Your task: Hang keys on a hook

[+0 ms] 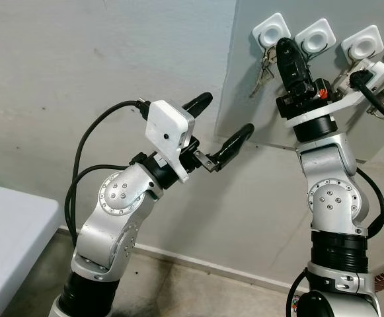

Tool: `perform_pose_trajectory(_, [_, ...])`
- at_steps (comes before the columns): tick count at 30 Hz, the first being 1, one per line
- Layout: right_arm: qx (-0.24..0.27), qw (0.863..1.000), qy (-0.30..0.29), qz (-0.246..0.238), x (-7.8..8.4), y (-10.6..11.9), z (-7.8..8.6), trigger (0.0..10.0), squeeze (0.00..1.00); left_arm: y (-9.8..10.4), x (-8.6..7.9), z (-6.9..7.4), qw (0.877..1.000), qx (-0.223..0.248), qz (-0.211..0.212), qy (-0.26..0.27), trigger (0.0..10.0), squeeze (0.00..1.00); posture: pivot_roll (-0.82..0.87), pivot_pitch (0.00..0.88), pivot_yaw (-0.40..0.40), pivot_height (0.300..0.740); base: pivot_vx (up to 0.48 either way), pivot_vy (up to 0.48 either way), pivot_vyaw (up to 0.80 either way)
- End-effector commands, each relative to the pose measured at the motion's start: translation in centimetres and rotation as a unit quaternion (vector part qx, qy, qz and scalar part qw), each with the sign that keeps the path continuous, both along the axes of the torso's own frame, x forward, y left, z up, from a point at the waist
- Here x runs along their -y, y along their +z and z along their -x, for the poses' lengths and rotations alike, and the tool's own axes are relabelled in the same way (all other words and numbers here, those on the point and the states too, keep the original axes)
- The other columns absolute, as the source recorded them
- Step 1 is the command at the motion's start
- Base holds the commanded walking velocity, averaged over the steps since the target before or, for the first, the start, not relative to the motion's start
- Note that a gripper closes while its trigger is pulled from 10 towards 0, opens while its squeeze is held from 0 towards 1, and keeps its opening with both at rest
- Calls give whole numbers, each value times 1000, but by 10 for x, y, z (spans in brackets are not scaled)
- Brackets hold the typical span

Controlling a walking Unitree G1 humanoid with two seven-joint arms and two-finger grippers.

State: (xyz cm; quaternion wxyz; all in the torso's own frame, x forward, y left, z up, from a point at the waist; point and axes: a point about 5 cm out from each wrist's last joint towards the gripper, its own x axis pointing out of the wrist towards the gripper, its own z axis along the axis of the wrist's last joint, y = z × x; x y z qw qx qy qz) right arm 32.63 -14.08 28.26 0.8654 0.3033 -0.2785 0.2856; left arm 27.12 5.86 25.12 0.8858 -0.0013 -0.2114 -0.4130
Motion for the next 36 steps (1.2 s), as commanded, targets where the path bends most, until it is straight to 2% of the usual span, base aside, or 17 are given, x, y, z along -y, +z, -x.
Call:
perform_pose_trajectory(1, [13,1000,0,-5,-2,9,0,10000,0,4,1,3,1000,6,4,-3,10000,0,-5,50,-4,740,0,0,0])
perform_pose_trajectory(18, [23,1000,21,2,-17,20,10,10000,0,5,1,4,1000,6,7,-2,10000,0,-4,52,-10,740,0,0,0])
perform_pose_trajectory(36, [-12,1000,8,3,-16,16,10,10000,0,5,0,5,1000,6,9,0,10000,0,-4,55,-12,740,0,0,0])
